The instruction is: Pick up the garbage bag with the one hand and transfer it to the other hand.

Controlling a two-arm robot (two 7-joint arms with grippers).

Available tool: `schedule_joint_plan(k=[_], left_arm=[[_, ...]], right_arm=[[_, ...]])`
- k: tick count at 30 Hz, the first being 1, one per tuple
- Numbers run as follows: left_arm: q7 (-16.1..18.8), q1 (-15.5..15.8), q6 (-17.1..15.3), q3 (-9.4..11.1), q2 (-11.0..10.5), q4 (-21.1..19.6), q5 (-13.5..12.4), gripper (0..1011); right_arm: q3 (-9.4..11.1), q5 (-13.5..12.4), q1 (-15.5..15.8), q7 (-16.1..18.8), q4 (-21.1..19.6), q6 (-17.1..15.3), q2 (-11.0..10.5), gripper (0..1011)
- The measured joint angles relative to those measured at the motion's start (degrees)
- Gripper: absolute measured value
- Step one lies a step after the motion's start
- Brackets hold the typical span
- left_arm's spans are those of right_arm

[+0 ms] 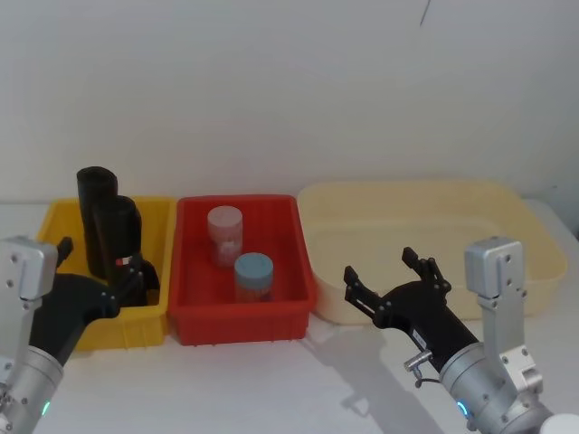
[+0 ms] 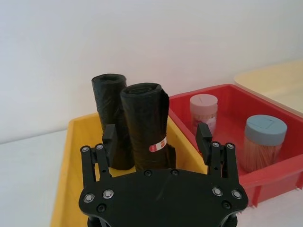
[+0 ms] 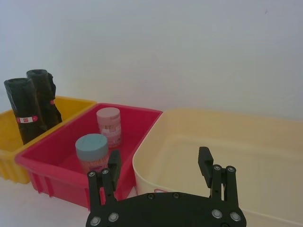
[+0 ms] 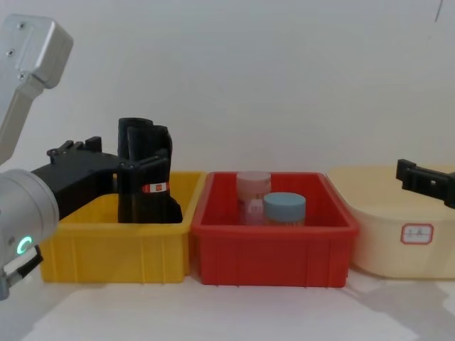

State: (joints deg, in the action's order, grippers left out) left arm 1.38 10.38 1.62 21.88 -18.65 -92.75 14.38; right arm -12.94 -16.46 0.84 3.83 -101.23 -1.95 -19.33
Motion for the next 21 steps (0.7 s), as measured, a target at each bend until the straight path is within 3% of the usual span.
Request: schedule_joint_plan(k=[21], left_arm=[[-4.6,5.5,-0.2,-0.8,2.7,7.8,2.2,1001]], right_arm=[[0.0,0.0,0.0,0.0,0.0,0.0,0.0,1000]])
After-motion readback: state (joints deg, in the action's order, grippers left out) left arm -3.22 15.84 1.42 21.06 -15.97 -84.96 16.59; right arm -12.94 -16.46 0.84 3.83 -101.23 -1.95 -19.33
